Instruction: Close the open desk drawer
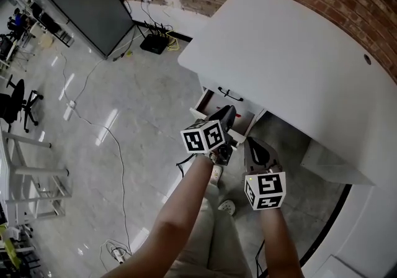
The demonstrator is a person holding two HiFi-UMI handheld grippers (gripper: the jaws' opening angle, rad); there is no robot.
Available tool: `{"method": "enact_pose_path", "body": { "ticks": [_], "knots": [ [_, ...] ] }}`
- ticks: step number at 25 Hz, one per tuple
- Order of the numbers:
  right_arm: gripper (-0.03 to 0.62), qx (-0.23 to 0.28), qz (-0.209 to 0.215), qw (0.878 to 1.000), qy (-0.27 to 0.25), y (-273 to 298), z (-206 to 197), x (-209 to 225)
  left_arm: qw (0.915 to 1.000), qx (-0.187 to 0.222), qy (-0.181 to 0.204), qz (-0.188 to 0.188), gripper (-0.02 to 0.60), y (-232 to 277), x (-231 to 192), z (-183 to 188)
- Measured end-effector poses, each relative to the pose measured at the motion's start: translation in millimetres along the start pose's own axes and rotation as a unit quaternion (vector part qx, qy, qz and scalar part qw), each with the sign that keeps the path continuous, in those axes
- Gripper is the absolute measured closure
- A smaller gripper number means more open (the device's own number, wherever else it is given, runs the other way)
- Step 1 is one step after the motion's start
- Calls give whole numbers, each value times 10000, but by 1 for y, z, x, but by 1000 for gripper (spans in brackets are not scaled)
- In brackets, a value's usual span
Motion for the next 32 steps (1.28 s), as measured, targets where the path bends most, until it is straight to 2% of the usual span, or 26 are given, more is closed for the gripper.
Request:
{"method": "enact_pose_path", "body": {
  "ticks": [5, 10, 14, 16, 21, 26, 32],
  "knots": [
    [582, 216, 117, 9995, -210, -22, 41, -9, 9960, -101, 874, -178, 573, -39, 43, 15],
    [583, 304, 184, 9991, -224, -50, 68, -26, 9934, -10, 1076, -393, 575, -77, 83, 29],
    [583, 313, 178, 9992, -164, -67, 85, -38, 9819, 56, 1830, -494, 574, -107, 117, 47],
    [583, 331, 187, 9991, -208, -74, 97, -43, 9768, 191, 2045, -608, 575, -121, 134, 61],
    [583, 379, 214, 9984, -351, -95, 128, -53, 9655, 470, 2356, -1001, 575, -153, 180, 100],
    [583, 610, -9, 9976, -340, -106, 171, -63, 9535, 686, 2592, -1377, 575, -184, 219, 141],
    [583, 999, -299, 9933, -504, -109, 230, -83, 9409, 640, 2901, -1628, 575, -213, 237, 175]
  ]
}}
Point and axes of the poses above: the fingertips, and each gripper's own axes: y forward along the fingers, x to its right, z out of its top, the point moved 1 cm from there along -y, backward along the fingers, and after that the axes turned 10 degrees about x, right-handed, at the moved point
